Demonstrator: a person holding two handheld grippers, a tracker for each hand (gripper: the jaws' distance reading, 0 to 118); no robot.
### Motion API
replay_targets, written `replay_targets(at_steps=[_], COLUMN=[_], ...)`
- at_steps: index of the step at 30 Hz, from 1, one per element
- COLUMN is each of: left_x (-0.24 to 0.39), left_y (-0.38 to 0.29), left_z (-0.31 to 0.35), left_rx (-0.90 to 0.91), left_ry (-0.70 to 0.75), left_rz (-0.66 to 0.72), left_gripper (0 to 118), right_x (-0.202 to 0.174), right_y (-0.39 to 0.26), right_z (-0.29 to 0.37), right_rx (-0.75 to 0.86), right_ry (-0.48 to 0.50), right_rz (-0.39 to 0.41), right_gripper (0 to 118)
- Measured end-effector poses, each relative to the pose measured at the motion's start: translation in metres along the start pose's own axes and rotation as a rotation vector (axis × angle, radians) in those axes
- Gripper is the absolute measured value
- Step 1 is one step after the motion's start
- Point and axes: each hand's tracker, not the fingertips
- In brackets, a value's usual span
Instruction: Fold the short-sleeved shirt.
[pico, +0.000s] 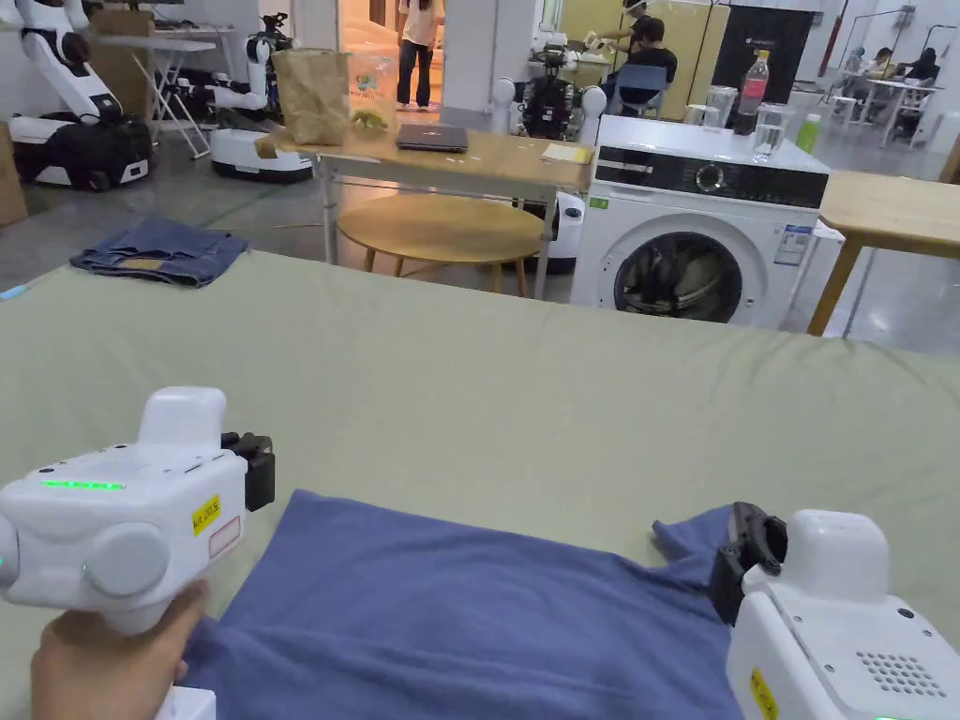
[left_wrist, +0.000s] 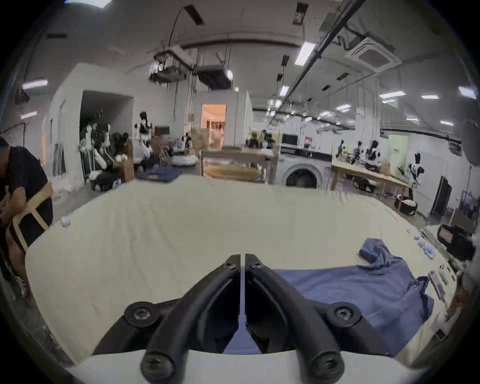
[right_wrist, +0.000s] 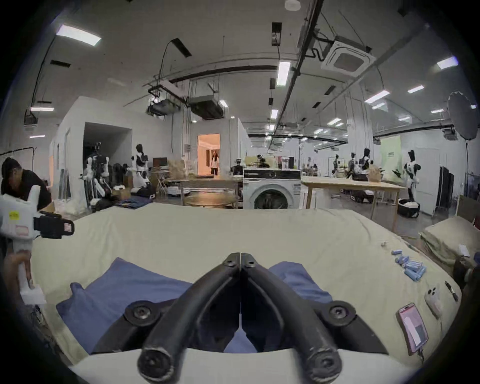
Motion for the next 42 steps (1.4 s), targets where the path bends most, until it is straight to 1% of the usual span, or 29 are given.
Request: replay_targets(at_steps=[5,9,10,11,12,13,15,17,21,23,24,27,28,30,33,36,38,41,42], left_x=[-0.018,-0.037,-0.041,-0.043,-0.046,-0.048,-0.049,-0.045,-0.047,-0.043,-0.036,-0.021,-0.023,-0.021,-0.023,-0.028,-0.027,-0.024,-0.023], left_y=[0.028,0.044,0.046,0.047,0.047,0.047,0.042,0.034,0.015,0.015,0.016,0.009,0.01,0.011,0.011,0.011,0.011,0.012,0.013], left_z=[-0.066,-0.125,-0.14,-0.152,-0.164,-0.176,-0.196,-0.207,-0.234,-0.231,-0.223,-0.218,-0.219,-0.217,-0.21,-0.199,-0.188,-0.174,-0.169], left_rx=[-0.214,-0.374,-0.429,-0.466,-0.508,-0.547,-0.605,-0.655,-0.771,-0.745,-0.714,-0.685,-0.679,-0.682,-0.656,-0.601,-0.569,-0.53,-0.527], left_ry=[-0.028,-0.058,-0.069,-0.065,-0.067,-0.072,-0.04,-0.02,0.016,0.005,0.024,0.033,0.019,0.008,0.0,-0.028,-0.047,-0.07,-0.072], left_rz=[-0.004,0.043,0.066,0.069,0.073,0.068,0.049,0.045,0.023,0.03,0.02,-0.116,-0.118,-0.098,-0.09,-0.055,-0.065,-0.073,-0.071], left_gripper=[0,0,1,4,4,19,55,55,55,55,50,23,17,0,0,0,0,0,0], right_x=[0.006,0.014,0.016,0.018,0.021,0.024,0.029,0.034,0.044,0.048,0.05,0.056,0.058,0.062,0.067,0.077,0.088,0.109,0.117], right_y=[-0.002,-0.007,-0.01,-0.012,-0.013,-0.015,-0.02,-0.024,-0.033,-0.037,-0.039,-0.046,-0.047,-0.05,-0.05,-0.043,-0.033,-0.01,-0.002], right_z=[-0.014,-0.029,-0.033,-0.035,-0.039,-0.042,-0.048,-0.052,-0.057,-0.057,-0.057,-0.058,-0.058,-0.056,-0.057,-0.058,-0.062,-0.084,-0.091], right_rx=[-0.024,-0.073,-0.084,-0.092,-0.107,-0.121,-0.146,-0.165,-0.203,-0.22,-0.225,-0.244,-0.251,-0.257,-0.275,-0.281,-0.285,-0.362,-0.37], right_ry=[-0.004,-0.001,-0.004,-0.008,-0.009,-0.013,-0.025,-0.034,-0.053,-0.06,-0.064,-0.072,-0.072,-0.079,-0.093,-0.118,-0.138,-0.161,-0.16], right_rz=[0.025,0.048,0.052,0.053,0.053,0.054,0.06,0.062,0.066,0.075,0.078,0.069,0.06,0.029,-0.008,-0.007,-0.006,0.01,0.003], right_gripper=[0,0,0,0,0,0,0,0,0,0,0,0,0,0,0,0,0,0,0])
